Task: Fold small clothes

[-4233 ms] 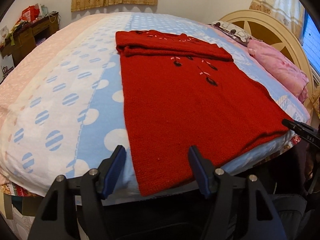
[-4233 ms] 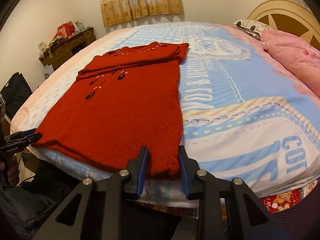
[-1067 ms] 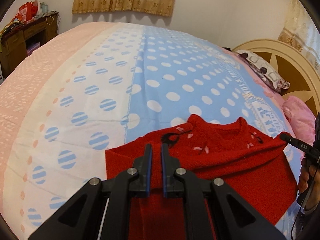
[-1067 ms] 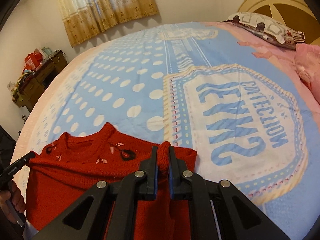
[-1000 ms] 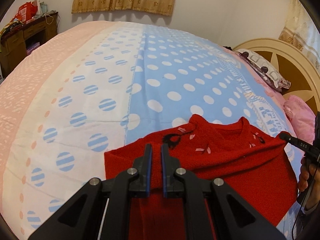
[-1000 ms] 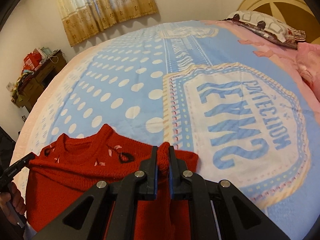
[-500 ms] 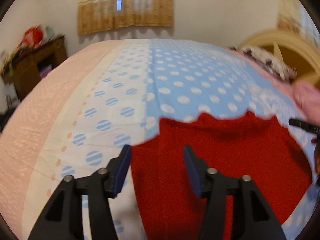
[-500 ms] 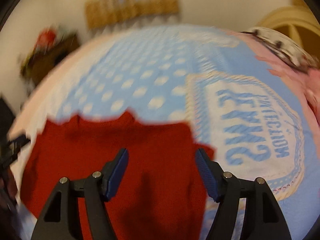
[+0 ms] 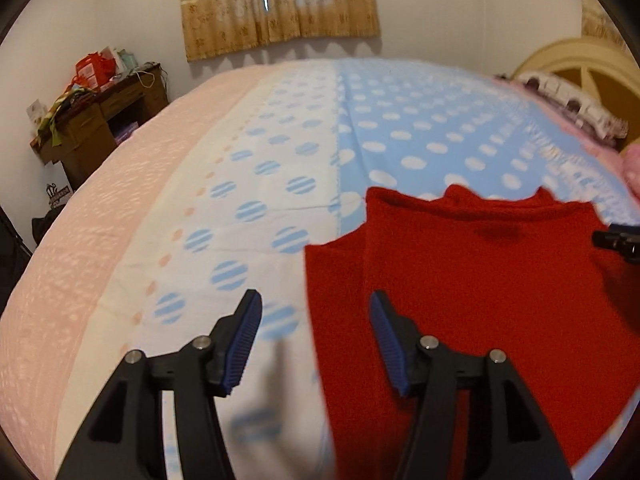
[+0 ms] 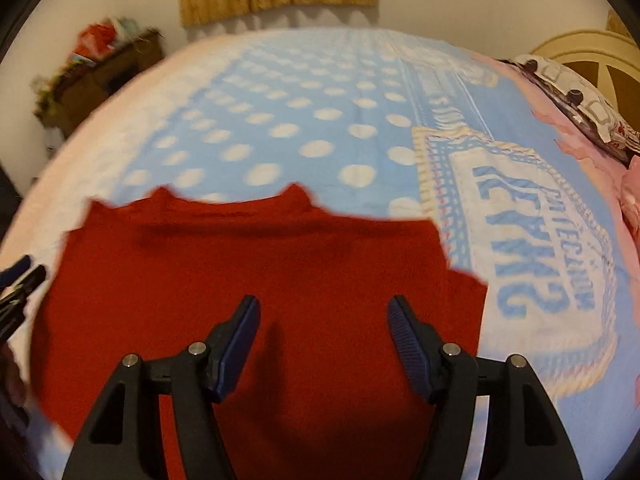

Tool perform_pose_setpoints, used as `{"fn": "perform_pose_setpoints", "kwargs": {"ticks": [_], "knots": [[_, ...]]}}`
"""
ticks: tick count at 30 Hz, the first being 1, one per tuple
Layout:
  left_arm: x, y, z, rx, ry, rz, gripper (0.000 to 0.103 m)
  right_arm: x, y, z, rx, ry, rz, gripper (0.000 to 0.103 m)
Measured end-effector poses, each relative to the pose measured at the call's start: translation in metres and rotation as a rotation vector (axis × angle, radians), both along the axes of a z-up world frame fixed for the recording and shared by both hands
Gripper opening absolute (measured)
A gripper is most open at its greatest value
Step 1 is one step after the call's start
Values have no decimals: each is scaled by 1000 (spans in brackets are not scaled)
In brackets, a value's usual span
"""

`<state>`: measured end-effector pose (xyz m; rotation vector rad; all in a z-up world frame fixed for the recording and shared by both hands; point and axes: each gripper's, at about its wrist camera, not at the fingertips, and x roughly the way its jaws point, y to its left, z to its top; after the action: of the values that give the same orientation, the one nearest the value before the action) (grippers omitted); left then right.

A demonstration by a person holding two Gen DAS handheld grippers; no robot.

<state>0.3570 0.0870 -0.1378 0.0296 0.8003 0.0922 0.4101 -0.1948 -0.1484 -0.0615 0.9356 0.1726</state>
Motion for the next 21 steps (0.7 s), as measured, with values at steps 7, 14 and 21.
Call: {"fn": "perform_pose_setpoints", "kwargs": {"ticks": [7,14,21], "knots": [[-54,-11,-18,30,7,-54,61,-81,80,-20,-28,-3,231,67],[-60,-3,-19,55,15,17,64,-60,117,-36,-56,-3,211,67],[-81,5,-14,-23,-9,10,64,-101,56,1,-15,-90,133,67]]}}
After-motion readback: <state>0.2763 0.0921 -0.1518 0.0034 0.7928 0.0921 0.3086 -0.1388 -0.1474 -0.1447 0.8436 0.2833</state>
